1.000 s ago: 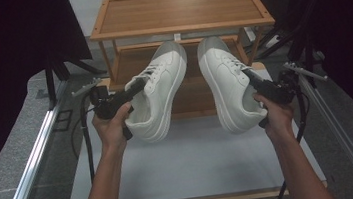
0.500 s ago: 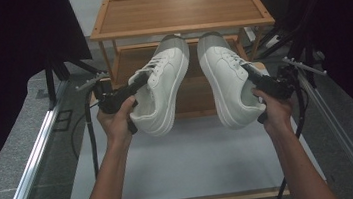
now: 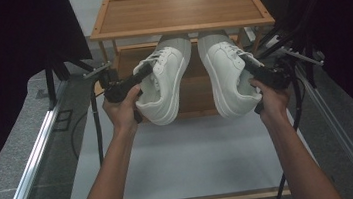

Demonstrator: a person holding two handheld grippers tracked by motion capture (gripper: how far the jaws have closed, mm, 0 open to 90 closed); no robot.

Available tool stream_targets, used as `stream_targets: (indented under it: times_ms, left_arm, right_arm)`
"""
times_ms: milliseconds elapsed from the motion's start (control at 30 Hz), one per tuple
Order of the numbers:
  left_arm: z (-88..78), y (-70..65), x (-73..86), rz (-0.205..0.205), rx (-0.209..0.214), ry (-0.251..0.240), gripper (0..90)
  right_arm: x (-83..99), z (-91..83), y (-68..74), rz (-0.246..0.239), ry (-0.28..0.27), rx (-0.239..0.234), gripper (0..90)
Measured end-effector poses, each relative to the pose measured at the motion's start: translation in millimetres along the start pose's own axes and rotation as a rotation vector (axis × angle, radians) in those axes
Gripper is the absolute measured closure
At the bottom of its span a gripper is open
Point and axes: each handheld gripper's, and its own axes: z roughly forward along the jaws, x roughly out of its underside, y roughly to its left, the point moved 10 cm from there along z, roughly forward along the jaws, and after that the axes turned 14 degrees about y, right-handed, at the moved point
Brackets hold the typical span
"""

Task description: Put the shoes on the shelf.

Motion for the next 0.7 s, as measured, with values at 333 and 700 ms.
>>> stream_targets:
  times_ms: [333,700]
  left_arm:
    - [17.6,13.2,-12.3,-0.053,-0.049,-0.01,81.5]
    - [35.7,25.1,-19.0,-0.064,-0.122,-0.017,81.2]
  right_arm:
    - [-4.5,26.8,-6.1,0.051,0.006,0.031,82.9]
    - [-13.0,53.6,-7.8,0.064,0.01,0.092,82.6]
